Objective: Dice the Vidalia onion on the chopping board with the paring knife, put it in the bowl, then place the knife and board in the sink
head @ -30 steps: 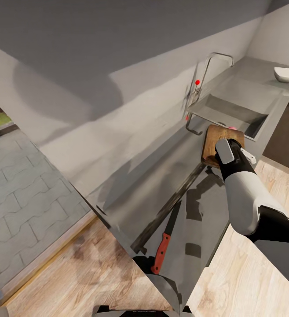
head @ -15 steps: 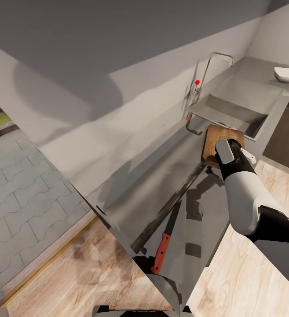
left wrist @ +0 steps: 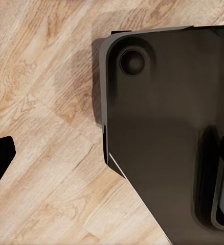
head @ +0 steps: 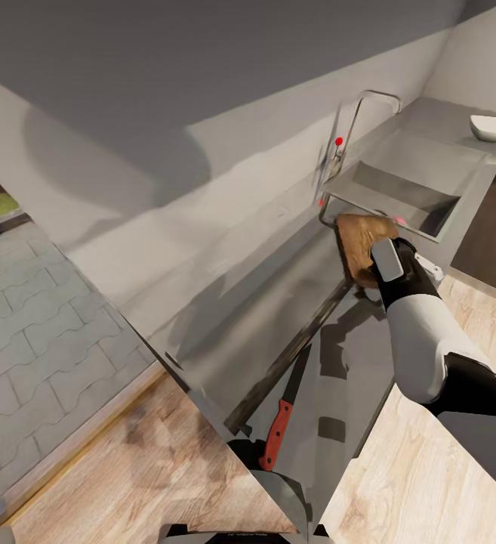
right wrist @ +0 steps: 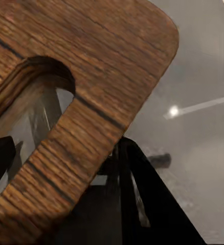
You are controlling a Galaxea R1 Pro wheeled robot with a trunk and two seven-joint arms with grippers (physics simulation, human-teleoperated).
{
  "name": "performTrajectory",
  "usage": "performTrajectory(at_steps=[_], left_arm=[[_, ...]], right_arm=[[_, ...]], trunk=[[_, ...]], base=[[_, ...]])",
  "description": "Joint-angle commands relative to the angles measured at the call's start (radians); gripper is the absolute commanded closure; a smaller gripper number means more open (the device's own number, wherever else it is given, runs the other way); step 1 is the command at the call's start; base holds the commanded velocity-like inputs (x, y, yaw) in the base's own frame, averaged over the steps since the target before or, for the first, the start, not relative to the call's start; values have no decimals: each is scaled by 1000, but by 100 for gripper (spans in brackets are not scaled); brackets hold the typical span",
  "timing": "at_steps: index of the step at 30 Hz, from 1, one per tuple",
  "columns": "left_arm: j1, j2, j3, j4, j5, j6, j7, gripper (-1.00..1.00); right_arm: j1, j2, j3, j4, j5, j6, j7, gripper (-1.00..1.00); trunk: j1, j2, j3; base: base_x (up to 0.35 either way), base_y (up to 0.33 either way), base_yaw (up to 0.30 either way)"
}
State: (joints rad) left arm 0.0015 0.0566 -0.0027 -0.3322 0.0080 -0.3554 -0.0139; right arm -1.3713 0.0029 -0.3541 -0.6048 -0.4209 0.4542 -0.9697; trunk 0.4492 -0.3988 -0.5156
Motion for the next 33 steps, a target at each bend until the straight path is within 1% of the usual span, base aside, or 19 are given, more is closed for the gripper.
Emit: performTrajectory(at_steps=[1,16,24,33], left_arm=[[0,0,0,-1,1,-2,-1,-100],[0,0,0,0,1,-2,-1,-100],[0,0,0,1,1,-2,-1,-100],[0,0,0,1,1,-1,-1,-100]], right_arm=[[0,0,-1,10,-22,3,-4,100],[0,2,0,9,-24,1,-4,100],[0,5,1,8,-23,2,-4,100],[0,11,5,-2,-30,17,0,100]], trunk=[[1,-1,-1],[1,-1,-1],[1,-1,8],[1,-1,22]], base=[[0,0,0],[0,0,0],[0,-1,-60],[-61,-195,-58]])
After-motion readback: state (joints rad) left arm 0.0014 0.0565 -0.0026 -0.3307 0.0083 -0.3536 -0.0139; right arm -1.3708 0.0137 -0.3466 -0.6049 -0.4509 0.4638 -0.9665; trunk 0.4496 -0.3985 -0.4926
